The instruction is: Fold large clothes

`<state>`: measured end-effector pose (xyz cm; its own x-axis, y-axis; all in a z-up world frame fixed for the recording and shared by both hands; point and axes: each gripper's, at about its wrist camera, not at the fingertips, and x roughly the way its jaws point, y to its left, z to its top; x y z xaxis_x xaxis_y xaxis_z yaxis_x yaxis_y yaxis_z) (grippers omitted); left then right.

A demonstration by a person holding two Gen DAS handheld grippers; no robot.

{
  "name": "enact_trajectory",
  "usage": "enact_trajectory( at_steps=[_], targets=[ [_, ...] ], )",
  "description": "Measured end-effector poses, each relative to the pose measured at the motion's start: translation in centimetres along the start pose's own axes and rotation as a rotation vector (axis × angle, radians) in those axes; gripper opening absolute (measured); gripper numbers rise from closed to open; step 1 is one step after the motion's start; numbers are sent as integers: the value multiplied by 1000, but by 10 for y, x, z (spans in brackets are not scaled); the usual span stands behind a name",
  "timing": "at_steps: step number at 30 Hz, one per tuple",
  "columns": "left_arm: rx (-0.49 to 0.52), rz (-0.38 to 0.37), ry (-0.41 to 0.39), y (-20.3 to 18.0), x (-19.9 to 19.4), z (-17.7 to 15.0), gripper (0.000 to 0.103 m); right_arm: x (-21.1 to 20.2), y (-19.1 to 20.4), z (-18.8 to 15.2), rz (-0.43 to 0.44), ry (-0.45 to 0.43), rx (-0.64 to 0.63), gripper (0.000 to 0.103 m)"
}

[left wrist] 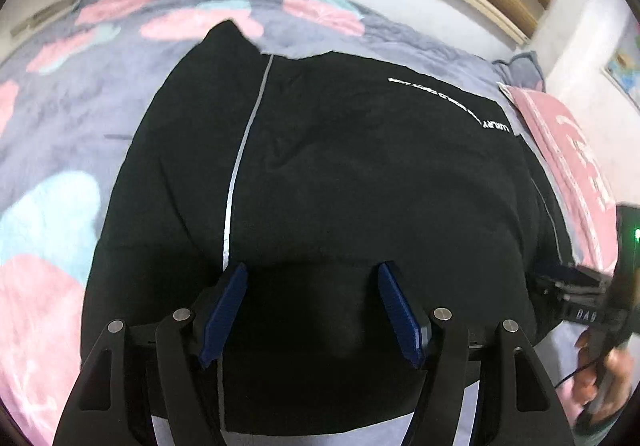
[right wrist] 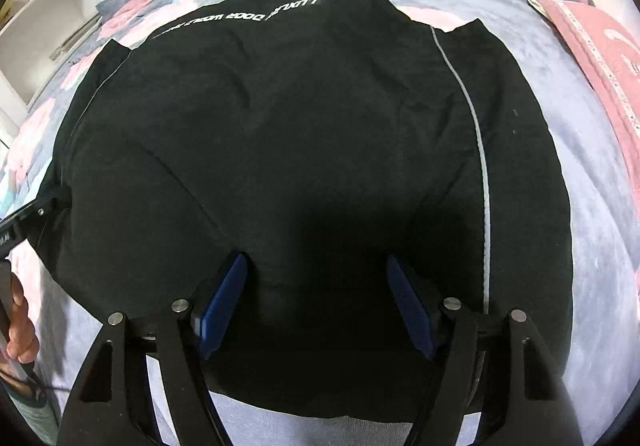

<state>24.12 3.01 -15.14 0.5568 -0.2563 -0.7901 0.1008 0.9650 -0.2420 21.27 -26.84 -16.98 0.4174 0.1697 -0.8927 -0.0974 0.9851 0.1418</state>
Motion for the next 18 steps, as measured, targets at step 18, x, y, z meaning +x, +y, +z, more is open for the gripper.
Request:
enact_trajectory(
  at_steps=[18],
  targets=[
    [-75, -45, -180, 91, -120, 25, 76, -96, -98, -12, 2, -137, 165, 77]
  ],
)
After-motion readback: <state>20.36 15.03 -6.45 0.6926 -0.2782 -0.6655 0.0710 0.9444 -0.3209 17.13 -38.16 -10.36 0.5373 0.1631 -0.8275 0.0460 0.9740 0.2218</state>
